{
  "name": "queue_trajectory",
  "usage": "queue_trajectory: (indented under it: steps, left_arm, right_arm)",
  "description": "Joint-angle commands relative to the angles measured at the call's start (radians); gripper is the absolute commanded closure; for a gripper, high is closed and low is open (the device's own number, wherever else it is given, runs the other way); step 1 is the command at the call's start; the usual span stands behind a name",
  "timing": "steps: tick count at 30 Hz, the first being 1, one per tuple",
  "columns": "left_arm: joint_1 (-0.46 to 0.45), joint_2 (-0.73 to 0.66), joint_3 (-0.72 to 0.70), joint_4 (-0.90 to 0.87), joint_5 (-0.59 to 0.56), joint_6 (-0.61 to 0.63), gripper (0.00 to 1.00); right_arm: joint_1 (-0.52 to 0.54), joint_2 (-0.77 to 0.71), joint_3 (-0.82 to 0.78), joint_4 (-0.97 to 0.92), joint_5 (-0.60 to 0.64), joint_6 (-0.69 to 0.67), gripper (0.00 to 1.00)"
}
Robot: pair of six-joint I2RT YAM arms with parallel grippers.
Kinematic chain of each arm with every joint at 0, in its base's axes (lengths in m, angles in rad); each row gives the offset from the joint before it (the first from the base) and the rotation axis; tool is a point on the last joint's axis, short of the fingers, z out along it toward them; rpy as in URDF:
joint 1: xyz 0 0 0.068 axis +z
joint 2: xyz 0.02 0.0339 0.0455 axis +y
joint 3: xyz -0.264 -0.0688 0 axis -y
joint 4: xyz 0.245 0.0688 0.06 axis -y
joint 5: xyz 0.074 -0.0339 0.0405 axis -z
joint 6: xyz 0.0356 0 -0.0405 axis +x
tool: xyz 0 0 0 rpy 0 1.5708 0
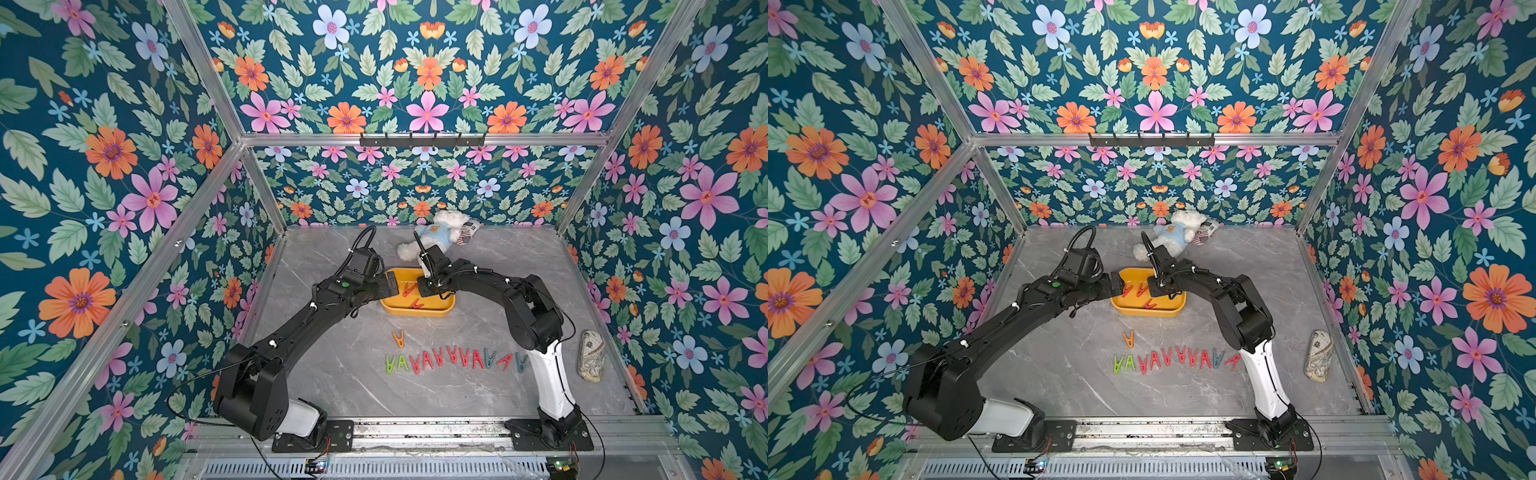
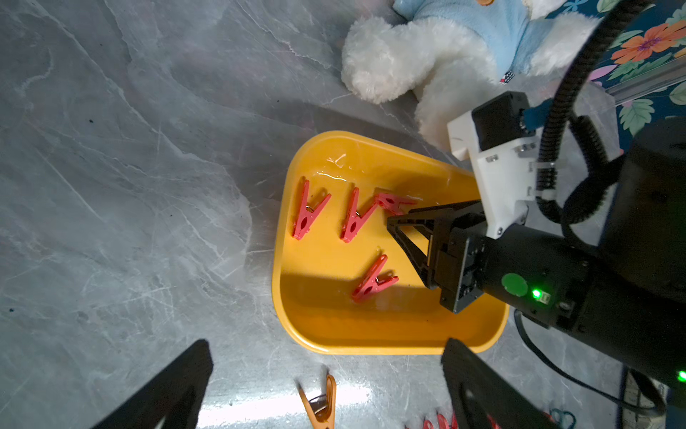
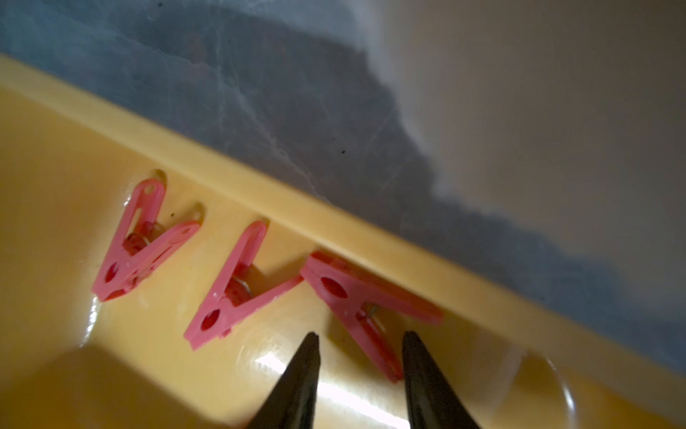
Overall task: Take the clothespins out of the storage box
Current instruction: Pick up the clothespin from the storage box.
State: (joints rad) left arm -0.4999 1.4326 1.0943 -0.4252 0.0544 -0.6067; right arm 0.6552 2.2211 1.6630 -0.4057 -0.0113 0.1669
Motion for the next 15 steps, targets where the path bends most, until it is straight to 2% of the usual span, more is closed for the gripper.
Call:
queue_trajectory:
  steps: [1, 13, 15]
  left_arm:
    - [0.003, -0.006, -0.004, 0.019, 0.002, -0.014, 0.0]
    - [0.01, -0.041, -0.038, 0.023, 0.005, -0.016, 0.0]
    - [0.01, -0.043, -0.043, 0.027, 0.01, -0.015, 0.0]
  right_arm:
    - [0.009, 0.018, 0.016, -0.028, 0.027, -0.03, 0.62]
    - [0.03, -0.002, 0.012, -0.034, 0.072, -0.016, 0.96]
    - [0.037, -0.023, 0.006, -0.036, 0.077, 0.0, 0.99]
